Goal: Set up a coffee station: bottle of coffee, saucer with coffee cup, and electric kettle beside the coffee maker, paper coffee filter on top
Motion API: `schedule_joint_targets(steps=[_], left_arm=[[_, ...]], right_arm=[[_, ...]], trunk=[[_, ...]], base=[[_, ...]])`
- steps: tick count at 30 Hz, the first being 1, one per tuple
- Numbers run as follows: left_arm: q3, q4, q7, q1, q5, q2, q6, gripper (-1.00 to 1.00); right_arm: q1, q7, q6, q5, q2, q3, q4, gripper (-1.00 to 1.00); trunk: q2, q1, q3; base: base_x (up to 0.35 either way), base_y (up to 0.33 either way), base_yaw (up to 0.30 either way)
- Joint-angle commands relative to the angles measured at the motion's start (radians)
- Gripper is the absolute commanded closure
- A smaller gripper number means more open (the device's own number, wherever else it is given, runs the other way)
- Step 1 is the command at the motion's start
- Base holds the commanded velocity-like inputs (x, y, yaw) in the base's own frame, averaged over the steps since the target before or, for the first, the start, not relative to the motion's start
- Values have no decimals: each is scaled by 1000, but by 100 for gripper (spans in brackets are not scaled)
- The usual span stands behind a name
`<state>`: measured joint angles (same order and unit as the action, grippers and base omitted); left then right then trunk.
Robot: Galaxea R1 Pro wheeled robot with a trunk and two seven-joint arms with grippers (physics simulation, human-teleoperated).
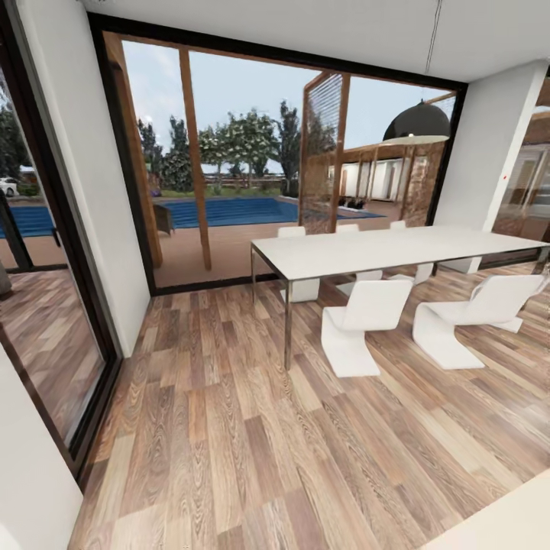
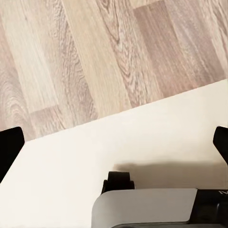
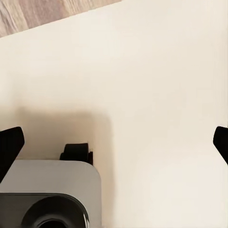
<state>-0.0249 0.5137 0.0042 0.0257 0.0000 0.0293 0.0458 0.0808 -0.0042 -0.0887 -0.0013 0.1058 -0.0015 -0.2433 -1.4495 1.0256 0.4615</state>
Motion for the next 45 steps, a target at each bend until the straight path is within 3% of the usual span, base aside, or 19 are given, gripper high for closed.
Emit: schedule_joint_targets(steps=[1, 16, 45], left_arm=[[-1, 1, 0, 0, 0, 0, 2, -100], [-1, 2, 0, 0, 0, 0, 1, -100], [0, 1, -1, 0, 0, 0, 1, -100]], right_arm=[[1, 0, -3, 0, 0, 0, 1, -100], [1, 0, -5, 1, 0, 0, 1, -100], [1, 0, -5, 1, 0, 0, 1, -100]], trunk=[[-1, -1, 1], [-1, -1, 0], [-1, -1, -11]], base=[[-329, 0, -11], [-289, 0, -78], [-10, 0, -252]])
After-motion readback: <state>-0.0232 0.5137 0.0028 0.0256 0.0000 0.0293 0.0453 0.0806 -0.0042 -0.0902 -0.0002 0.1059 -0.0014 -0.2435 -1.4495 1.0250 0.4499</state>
